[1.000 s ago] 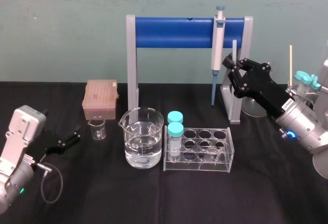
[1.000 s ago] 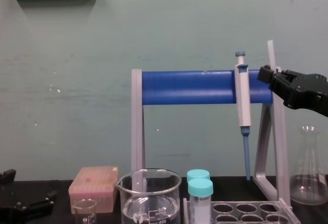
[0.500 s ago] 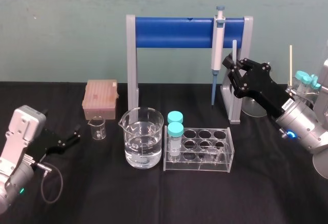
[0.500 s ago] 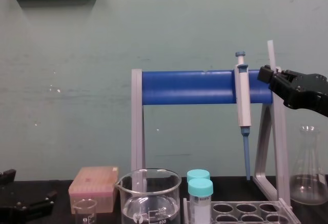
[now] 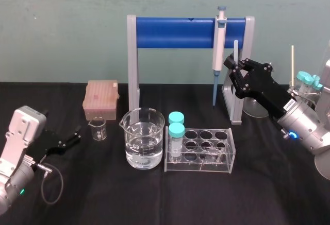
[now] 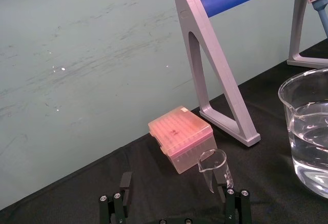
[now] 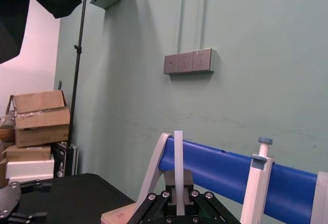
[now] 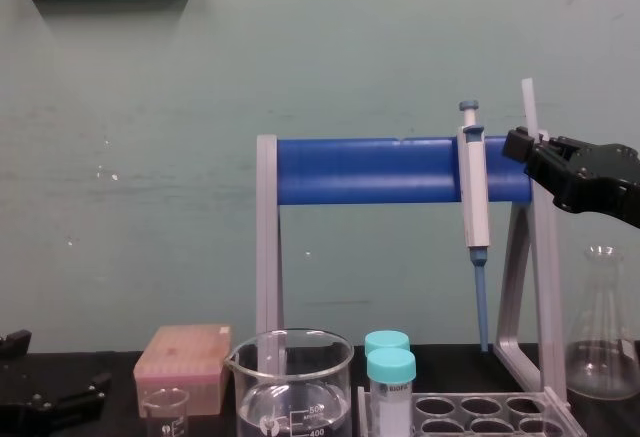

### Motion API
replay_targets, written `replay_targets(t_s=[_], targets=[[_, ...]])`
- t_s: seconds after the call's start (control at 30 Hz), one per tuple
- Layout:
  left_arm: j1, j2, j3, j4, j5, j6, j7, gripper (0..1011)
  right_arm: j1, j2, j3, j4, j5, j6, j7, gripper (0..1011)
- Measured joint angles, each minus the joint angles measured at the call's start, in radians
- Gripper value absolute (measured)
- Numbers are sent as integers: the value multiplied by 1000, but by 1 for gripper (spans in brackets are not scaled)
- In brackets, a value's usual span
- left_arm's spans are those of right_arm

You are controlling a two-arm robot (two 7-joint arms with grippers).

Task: Pick up the stirring rod with one hand, then place it down.

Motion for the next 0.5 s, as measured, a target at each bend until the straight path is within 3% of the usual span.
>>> replay_targets(t_s=[0.5], targets=[[0, 0, 0, 0, 0, 0, 0, 1000, 0, 0, 0, 0, 0, 0, 0, 71]])
